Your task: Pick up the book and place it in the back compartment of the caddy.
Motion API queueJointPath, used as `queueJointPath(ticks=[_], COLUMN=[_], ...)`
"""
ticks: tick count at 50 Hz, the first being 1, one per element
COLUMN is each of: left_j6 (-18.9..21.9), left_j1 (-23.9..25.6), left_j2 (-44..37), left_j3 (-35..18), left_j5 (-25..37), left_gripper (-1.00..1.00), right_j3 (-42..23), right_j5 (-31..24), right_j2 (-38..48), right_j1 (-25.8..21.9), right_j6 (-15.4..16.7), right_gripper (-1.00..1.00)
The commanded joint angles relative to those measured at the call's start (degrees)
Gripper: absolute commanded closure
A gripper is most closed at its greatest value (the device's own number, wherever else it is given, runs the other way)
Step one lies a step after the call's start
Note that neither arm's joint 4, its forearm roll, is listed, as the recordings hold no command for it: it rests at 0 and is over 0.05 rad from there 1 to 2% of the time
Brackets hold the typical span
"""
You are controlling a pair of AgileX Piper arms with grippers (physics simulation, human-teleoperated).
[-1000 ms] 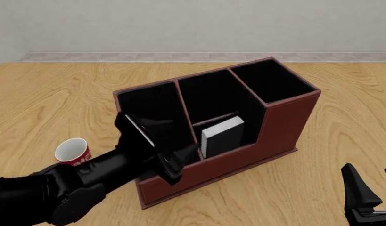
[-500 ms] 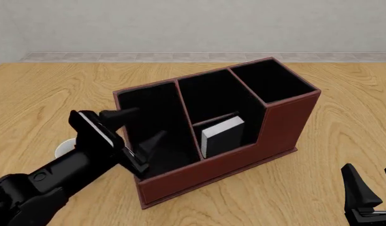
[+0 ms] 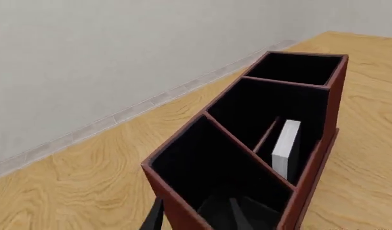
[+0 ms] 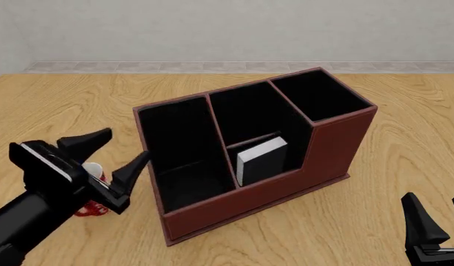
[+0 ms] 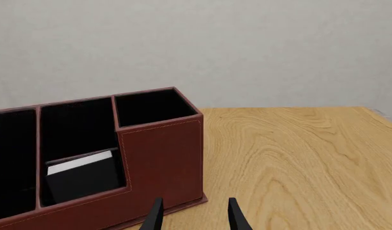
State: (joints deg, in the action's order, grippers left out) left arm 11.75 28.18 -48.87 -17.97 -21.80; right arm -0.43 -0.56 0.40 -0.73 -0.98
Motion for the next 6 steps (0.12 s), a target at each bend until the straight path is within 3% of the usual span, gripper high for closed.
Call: queueJointPath(ticks=[1,3,6], left_j6=[0.50,2.20,0.51], left_j1=[-4.22,-4.68,-5.25], left_j2=[12.88,16.36,22.04], left_j3=[3.85,4.94,4.02], left_j5=[8.24,10.23,16.18], left_gripper=[-1.00,-1.00,-1.00], right_j3=[0.00,0.00,0.00], right_j5=[0.00,0.00,0.00], right_j2=[0.00,0.00,-0.01], right_j1=[0.00,0.00,0.00], right_j6=[0.00,0.01,0.00], right_gripper=[-1.00,-1.00,-1.00])
